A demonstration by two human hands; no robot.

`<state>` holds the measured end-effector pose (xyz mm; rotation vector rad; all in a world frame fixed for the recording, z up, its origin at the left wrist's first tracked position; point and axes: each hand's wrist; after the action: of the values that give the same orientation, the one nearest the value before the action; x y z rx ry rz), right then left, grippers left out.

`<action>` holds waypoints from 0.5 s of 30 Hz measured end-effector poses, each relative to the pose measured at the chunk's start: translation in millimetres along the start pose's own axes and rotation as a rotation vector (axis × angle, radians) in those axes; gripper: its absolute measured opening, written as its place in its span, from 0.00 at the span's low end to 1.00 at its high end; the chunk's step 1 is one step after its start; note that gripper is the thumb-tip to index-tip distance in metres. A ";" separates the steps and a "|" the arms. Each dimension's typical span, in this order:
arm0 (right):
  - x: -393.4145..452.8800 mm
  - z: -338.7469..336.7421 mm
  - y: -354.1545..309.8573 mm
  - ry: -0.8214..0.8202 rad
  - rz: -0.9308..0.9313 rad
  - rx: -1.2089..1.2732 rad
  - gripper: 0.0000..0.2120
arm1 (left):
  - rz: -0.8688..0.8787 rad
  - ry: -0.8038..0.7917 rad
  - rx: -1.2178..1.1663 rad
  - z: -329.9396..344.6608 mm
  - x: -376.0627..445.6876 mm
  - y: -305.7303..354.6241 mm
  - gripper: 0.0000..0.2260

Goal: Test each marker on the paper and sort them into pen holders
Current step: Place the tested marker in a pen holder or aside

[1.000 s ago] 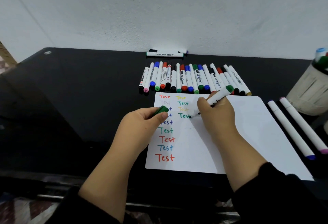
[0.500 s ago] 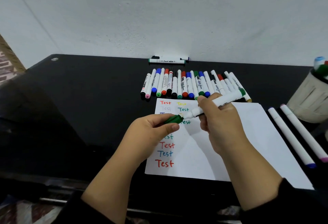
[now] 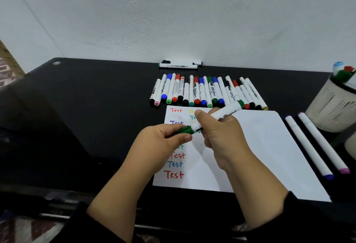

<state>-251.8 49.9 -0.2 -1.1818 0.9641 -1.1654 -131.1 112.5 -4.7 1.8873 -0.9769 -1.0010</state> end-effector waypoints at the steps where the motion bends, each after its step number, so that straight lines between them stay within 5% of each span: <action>1: 0.1 0.5 0.9 0.007 0.010 0.003 0.13 | -0.001 0.001 0.020 0.1 0.2 0.2 0.07; 9: -0.8 4.3 3.0 -0.063 0.059 0.027 0.17 | -0.032 -0.042 0.080 -4.2 -4.4 3.3 0.11; 15: -1.7 11.3 7.8 -0.030 0.061 0.006 0.15 | -0.049 0.032 0.111 -0.9 -5.2 2.6 0.03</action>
<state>-239.9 53.5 -6.3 -1.1546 0.9671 -1.0979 -133.1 116.2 -0.5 2.0215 -0.9897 -0.9592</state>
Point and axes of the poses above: each hand's wrist, its own x-axis towards the middle knuckle, its own z-axis out of the palm, y = z × x, and after that the axes turned 12 degrees about -z, right-handed
